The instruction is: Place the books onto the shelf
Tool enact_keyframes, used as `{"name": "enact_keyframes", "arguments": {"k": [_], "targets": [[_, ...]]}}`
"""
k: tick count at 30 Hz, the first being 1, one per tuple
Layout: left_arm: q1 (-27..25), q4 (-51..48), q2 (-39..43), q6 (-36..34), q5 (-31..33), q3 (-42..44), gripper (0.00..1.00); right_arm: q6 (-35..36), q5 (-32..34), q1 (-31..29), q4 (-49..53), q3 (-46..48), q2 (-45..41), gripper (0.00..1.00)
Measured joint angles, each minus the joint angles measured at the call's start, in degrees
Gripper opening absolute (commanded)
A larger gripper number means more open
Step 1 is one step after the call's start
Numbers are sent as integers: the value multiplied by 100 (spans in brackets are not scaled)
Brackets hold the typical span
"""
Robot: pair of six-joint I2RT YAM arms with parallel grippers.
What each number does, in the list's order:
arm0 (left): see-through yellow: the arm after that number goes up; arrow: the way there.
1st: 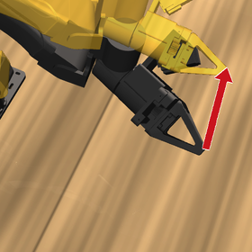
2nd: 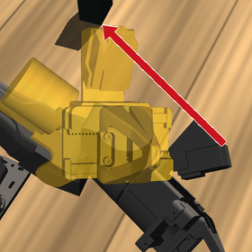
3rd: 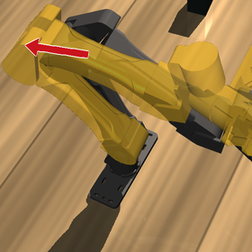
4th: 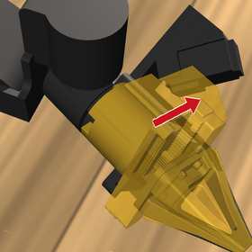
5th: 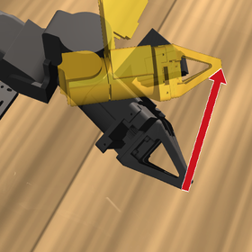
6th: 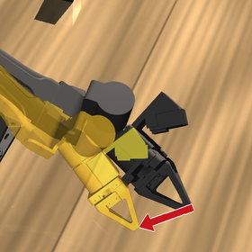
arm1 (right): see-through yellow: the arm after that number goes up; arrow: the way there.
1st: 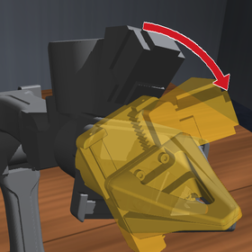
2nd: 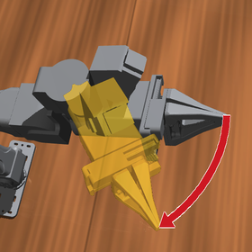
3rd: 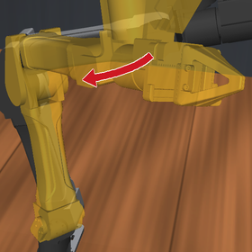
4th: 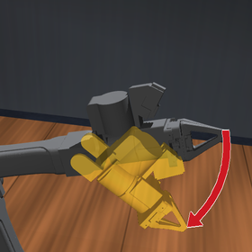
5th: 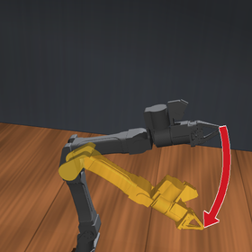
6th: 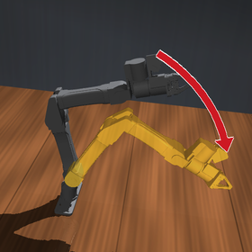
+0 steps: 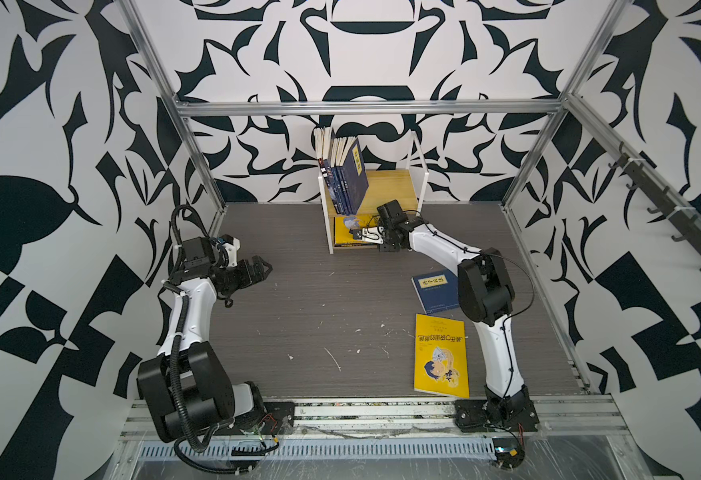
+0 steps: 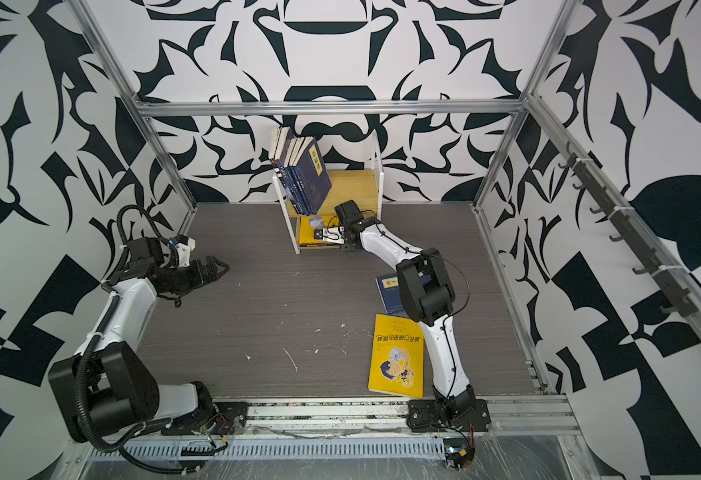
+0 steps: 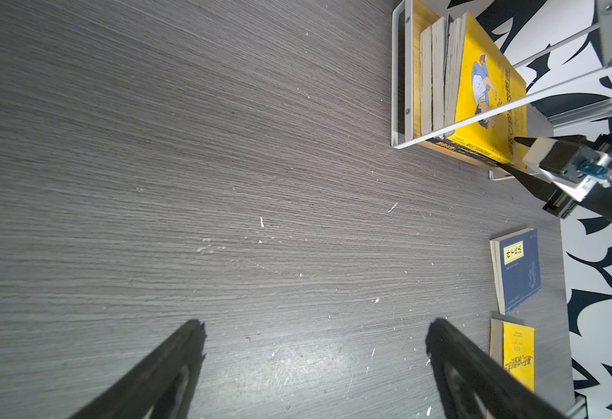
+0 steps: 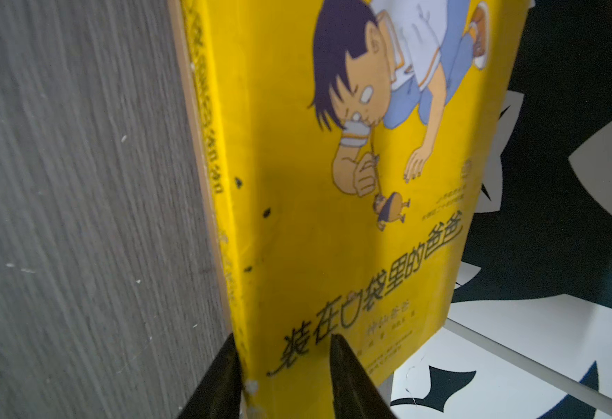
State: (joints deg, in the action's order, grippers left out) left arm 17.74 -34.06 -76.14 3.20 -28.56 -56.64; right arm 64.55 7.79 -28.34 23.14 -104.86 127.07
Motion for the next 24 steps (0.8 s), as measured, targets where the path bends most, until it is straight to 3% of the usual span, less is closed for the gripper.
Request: {"name": "enact_keyframes", "arguments": {"k": [11, 24], "targets": [[0, 0, 0, 2, 0, 0, 100, -24, 28, 24, -28, 2, 0, 38], [0, 0, 0, 0, 0, 0, 100, -173, -160, -2, -13, -11, 0, 33]]}}
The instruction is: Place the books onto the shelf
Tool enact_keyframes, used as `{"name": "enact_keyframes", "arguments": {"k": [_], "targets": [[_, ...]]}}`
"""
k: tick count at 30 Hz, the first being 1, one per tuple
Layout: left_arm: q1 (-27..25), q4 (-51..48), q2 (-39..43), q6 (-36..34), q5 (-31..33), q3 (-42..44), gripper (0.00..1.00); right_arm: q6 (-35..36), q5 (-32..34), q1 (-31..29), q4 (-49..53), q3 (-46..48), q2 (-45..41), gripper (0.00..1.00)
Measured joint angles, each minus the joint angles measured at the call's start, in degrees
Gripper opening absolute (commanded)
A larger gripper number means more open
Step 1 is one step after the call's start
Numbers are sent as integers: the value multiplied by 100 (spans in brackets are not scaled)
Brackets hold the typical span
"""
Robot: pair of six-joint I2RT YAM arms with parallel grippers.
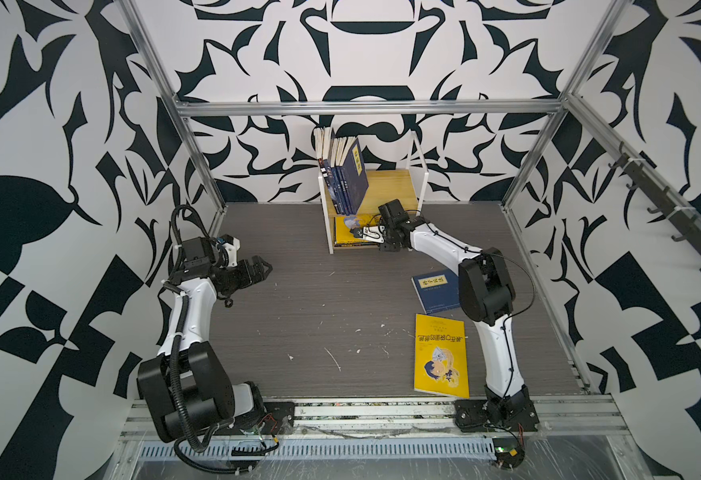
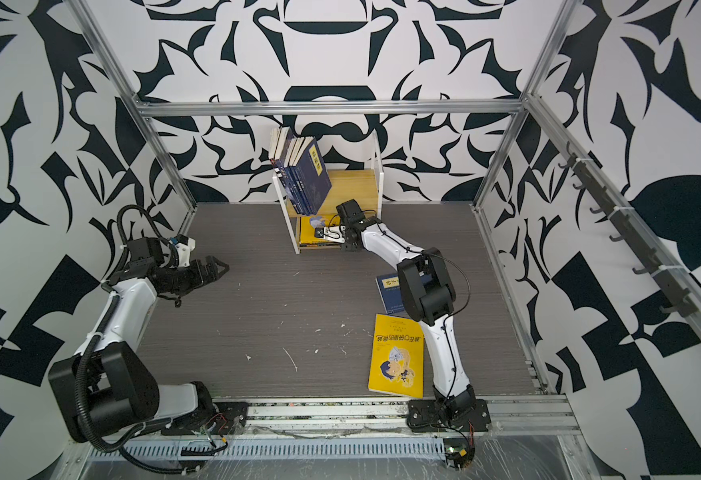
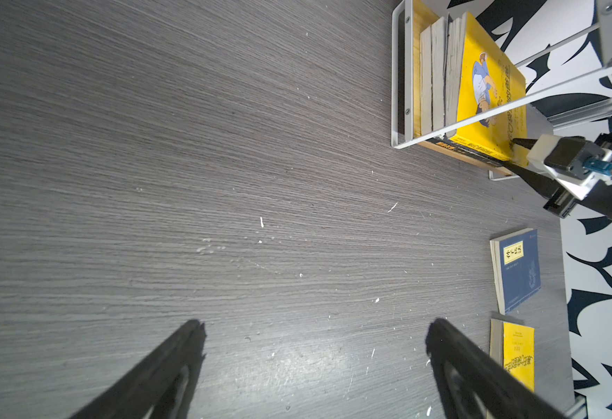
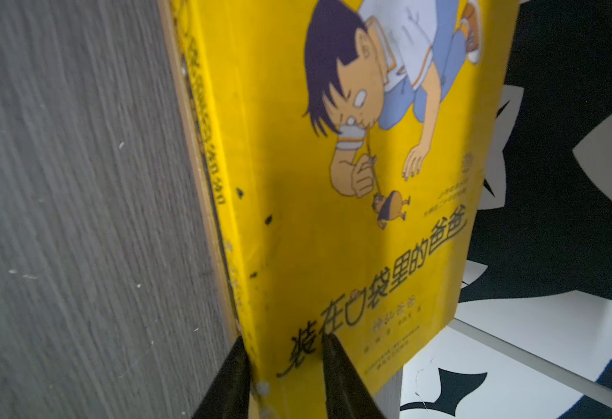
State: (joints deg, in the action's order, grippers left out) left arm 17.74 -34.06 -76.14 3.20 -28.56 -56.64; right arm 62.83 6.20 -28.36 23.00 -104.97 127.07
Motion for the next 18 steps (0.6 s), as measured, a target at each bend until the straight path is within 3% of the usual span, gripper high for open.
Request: {"name": "enact_keyframes", "arguments": {"k": [9, 18], "targets": [[0, 2, 0, 0, 0, 0, 100, -81, -22, -42, 4, -35, 0, 32], [-2, 0, 31, 17, -155, 0, 100, -289, -55, -63, 26, -66, -48, 48]]}}
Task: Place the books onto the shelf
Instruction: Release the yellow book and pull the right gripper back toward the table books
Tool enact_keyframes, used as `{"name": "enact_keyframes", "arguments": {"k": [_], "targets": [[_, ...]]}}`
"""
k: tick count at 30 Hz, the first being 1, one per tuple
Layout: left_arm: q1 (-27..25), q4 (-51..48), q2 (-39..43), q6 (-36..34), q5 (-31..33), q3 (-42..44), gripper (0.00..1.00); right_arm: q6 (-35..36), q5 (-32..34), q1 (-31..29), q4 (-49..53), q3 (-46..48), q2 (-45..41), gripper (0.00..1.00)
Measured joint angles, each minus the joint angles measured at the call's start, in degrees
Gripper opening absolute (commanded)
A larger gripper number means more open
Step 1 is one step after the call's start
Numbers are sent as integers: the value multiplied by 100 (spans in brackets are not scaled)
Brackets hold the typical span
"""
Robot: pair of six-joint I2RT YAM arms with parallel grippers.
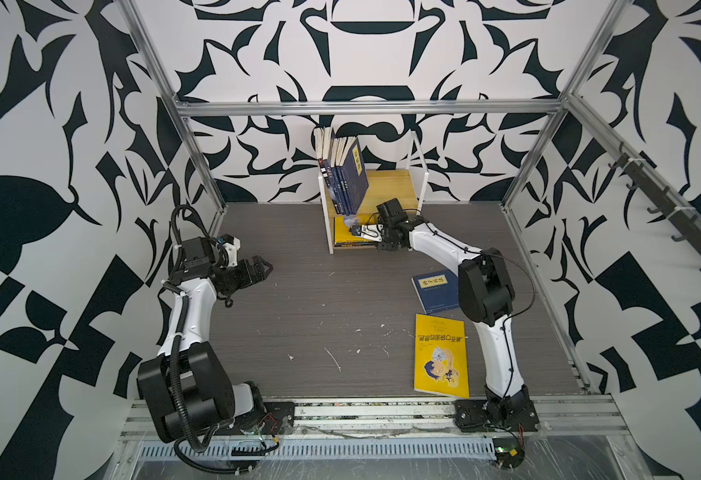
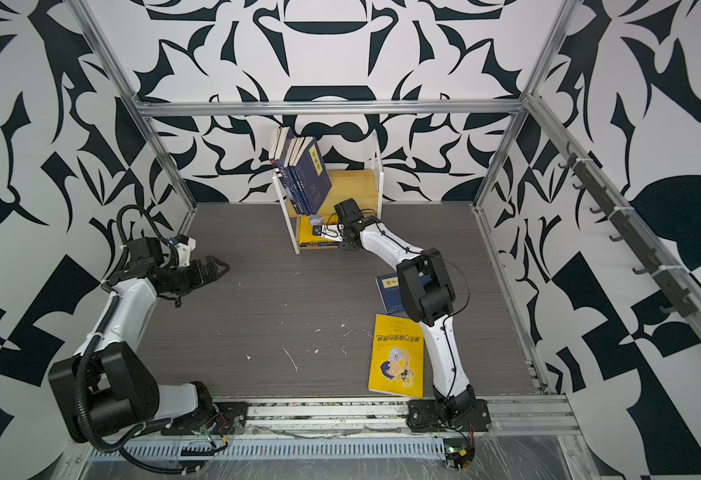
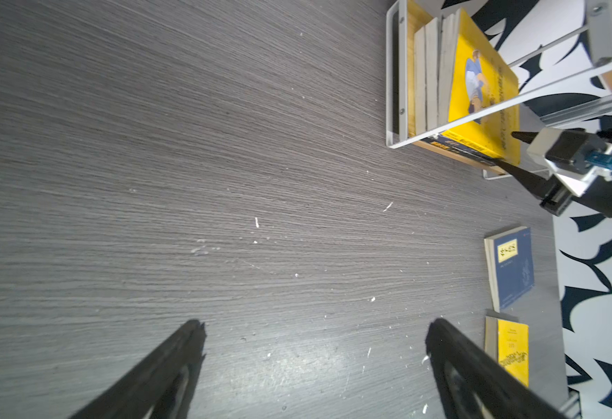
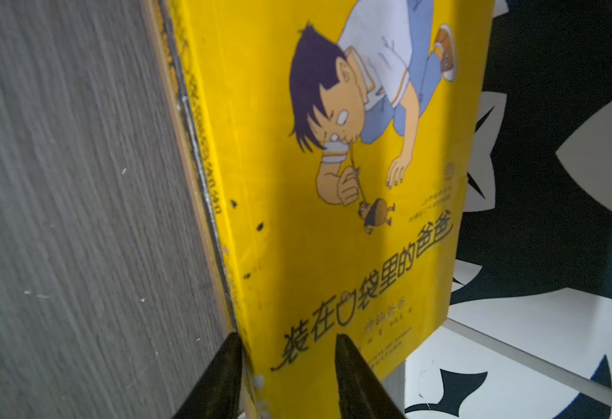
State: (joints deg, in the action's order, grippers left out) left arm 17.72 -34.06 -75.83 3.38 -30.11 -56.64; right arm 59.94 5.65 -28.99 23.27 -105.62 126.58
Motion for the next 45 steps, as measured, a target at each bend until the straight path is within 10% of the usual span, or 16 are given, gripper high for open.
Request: {"name": "enact_keyframes", "arguments": {"k": [12, 31, 45], "targets": [[-1895, 118, 120, -369, 173, -638, 100, -2474, -376, -35, 466, 1810, -2745, 58], [-4852, 271, -2039, 192, 195, -1338, 100, -7718, -280, 660, 1961, 5412, -6011, 58], [-5355, 199, -2155, 431, 184, -1351, 100, -9884, -651, 717, 2406, 7029, -7187, 63]]}}
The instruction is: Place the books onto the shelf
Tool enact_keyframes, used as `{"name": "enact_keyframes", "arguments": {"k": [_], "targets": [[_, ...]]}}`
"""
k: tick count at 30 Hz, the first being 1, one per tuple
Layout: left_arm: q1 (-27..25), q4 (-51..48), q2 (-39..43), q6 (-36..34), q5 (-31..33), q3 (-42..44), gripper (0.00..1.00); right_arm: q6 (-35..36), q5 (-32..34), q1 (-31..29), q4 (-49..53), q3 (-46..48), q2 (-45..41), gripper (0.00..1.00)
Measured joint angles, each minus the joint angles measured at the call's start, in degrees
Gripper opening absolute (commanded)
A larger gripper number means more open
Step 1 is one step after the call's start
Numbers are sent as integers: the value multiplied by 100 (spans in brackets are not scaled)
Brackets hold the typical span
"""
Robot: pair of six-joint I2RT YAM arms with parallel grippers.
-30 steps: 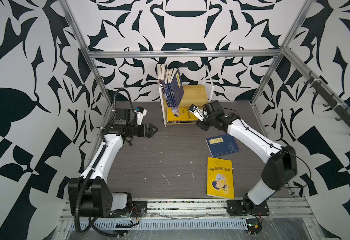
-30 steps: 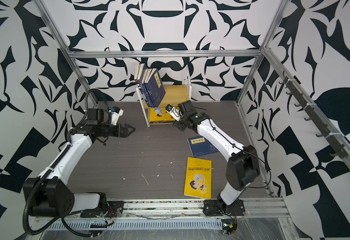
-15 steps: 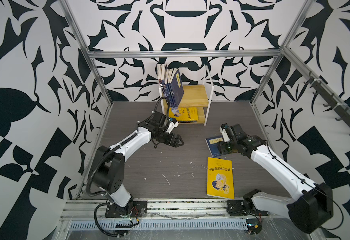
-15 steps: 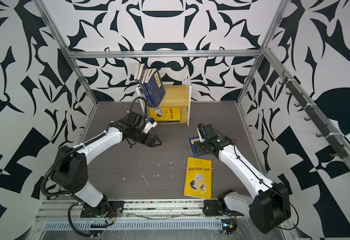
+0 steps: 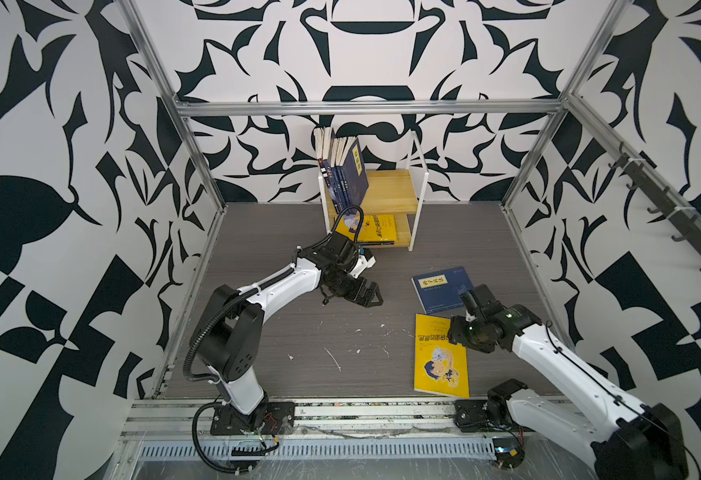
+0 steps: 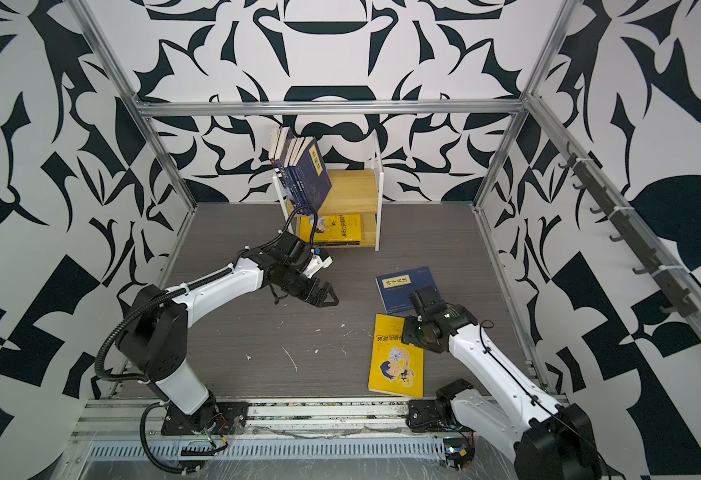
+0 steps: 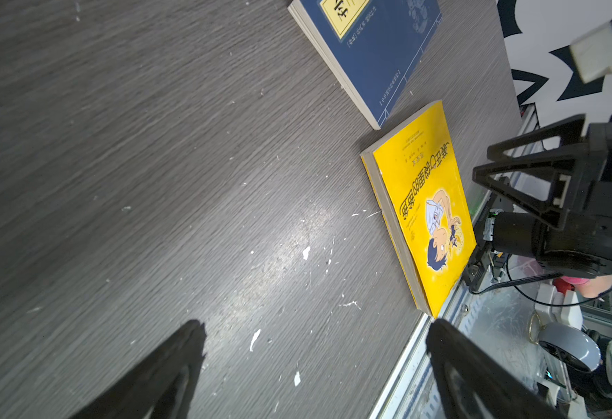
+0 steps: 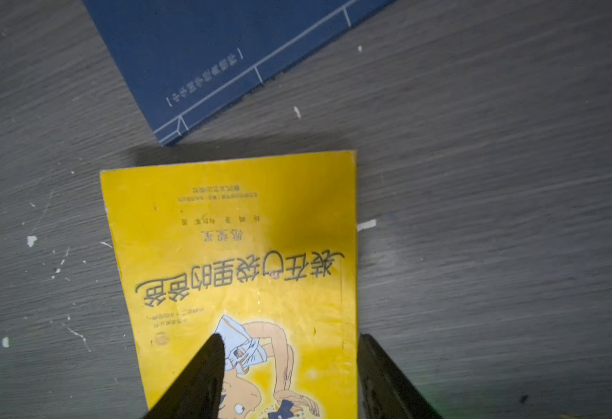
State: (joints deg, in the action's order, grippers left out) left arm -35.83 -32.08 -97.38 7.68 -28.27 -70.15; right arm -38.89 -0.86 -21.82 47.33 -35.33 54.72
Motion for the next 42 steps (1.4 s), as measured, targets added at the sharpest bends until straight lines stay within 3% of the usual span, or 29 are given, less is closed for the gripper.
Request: {"name": "enact_keyframes", "arguments": {"k": [15, 24, 29, 34, 42], "targets": [[9, -26, 0, 269, -164, 4, 100, -1574, -164, 0, 129, 984, -562, 64], [9, 17, 0, 267, -437, 208, 100, -1954, -1318, -46, -614, 1342, -428, 56], [9, 59, -35, 258, -422, 278, 100, -2402, -1674, -479, -1298, 1458, -376, 54], [9, 105, -321, 264, -437, 267, 99, -2844, -1696, -1373, -2424, 1373, 398, 54], [11, 33, -883, 177, -422, -2, 94, -2643, -1803, -1921, -3552, 442, 2133, 55]]}}
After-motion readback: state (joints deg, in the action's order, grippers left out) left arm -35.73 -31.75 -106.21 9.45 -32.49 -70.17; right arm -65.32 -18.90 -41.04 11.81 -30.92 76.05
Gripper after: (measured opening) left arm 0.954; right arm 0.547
